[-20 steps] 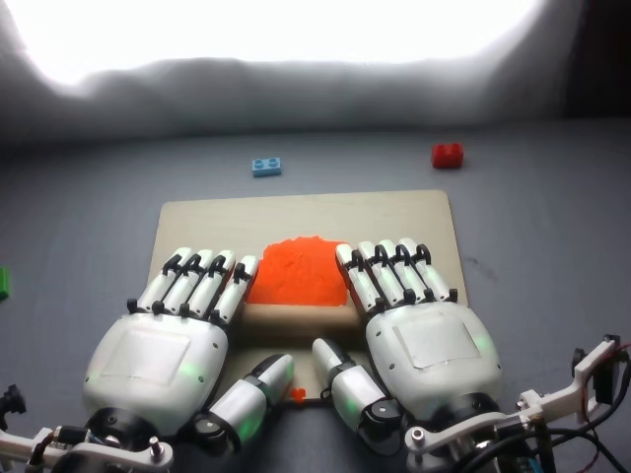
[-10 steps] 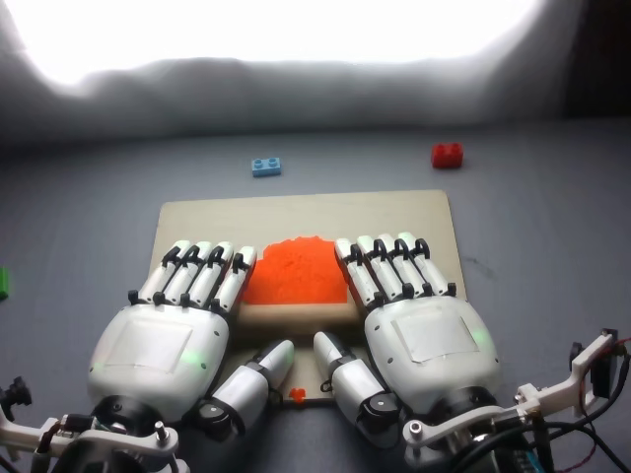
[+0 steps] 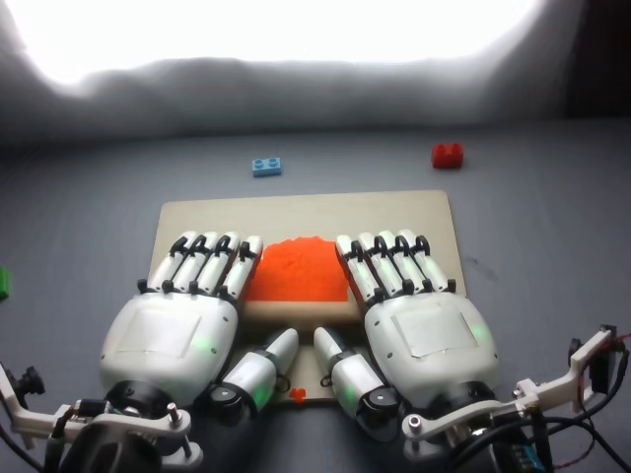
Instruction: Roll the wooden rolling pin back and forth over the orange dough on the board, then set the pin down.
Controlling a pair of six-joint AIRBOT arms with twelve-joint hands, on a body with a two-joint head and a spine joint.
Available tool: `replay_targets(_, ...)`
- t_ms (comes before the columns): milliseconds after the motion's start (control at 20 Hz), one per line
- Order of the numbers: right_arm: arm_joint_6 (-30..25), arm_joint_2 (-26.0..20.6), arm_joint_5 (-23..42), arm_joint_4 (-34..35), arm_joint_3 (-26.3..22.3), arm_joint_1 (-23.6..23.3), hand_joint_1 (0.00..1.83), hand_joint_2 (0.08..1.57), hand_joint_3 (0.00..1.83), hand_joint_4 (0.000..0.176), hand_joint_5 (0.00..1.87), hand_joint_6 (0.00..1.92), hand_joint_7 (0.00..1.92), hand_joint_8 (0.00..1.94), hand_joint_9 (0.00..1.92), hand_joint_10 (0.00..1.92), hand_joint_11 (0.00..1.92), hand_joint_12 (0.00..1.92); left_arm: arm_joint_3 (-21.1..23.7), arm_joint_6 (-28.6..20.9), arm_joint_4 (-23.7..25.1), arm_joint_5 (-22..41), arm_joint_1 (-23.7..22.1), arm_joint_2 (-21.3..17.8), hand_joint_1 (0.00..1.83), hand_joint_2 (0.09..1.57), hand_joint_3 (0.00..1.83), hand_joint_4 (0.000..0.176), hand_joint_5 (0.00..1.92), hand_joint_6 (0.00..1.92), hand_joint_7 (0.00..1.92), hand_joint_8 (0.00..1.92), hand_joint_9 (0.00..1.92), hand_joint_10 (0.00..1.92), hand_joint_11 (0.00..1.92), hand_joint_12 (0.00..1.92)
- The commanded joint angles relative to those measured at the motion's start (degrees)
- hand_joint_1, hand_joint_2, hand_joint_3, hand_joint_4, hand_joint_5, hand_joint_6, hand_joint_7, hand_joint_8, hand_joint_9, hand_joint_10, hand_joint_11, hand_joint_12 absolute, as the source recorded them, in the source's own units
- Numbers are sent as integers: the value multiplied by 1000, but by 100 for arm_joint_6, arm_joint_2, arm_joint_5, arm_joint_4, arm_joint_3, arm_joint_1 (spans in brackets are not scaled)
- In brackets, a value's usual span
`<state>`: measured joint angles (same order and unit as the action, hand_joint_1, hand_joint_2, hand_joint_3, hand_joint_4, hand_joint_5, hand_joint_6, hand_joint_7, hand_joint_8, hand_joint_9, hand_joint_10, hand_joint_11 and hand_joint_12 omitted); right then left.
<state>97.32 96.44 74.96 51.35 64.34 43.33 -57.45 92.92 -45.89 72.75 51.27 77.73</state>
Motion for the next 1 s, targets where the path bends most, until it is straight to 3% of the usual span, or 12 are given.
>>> replay_targets(0,-34,-16,468,-497,20,-47,0,1448,9,0,0,0,0,0,0,0,0,0,-48,11,311,502,-50,-4,0,1388,1,0,0,0,0,0,0,0,0,0)
replay_targets(950,-120,-35,416,-497,175,-100,0,1445,5,0,0,0,0,0,0,0,0,0,-171,53,-119,380,-224,-20,0,1371,0,0,0,0,0,0,0,0,0,0)
